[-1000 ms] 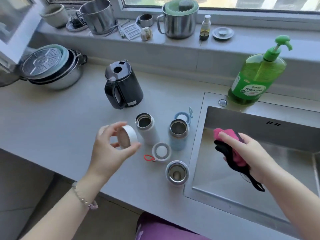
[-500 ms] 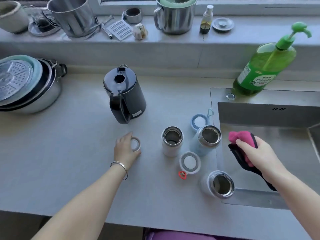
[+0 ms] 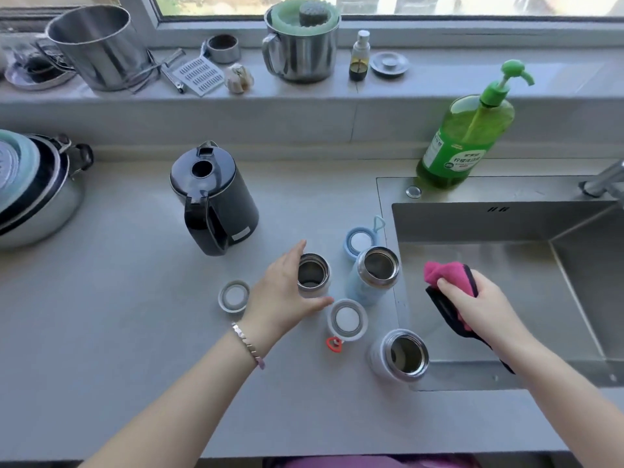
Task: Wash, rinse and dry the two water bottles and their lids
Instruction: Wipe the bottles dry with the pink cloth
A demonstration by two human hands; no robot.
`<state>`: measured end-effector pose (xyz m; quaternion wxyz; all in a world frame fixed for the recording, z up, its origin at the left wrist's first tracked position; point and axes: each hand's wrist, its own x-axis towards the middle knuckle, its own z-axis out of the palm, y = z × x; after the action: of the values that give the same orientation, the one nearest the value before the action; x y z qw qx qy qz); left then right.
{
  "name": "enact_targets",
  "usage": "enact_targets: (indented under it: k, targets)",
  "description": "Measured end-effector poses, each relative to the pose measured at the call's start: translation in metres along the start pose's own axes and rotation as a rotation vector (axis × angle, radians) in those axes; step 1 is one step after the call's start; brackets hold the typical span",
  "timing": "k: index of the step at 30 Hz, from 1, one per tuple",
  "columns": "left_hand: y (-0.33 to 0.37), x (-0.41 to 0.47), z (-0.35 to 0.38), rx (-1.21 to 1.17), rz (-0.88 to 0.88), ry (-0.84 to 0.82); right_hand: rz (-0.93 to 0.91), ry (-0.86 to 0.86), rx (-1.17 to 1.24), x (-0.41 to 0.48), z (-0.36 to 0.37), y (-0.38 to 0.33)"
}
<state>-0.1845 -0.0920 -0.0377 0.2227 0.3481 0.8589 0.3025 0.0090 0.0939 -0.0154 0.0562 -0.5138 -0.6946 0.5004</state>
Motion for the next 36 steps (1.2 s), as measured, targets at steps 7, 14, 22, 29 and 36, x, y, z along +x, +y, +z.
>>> enact_targets:
  k: [7,14,22,29,36]
  targets:
    - [0.035,-0.026,-0.03,-0.133,-0.081,0.452,-0.046,-0.022,0.052,-0.009,-0.037,0.007]
    - [0.165,-0.046,-0.053,-0.387,0.167,0.448,-0.1,0.012,0.19,-0.011,-0.092,0.001]
    - [0.219,-0.003,0.052,-0.67,0.09,0.066,0.374,-0.337,1.146,0.009,-0.133,0.016]
    - [0.201,0.005,0.1,-0.385,0.132,-0.263,0.191,0.051,1.047,0.031,-0.16,0.036]
    - [0.164,-0.014,0.084,-0.247,-0.02,-0.082,-0.452,0.197,0.099,0.043,-0.162,0.025]
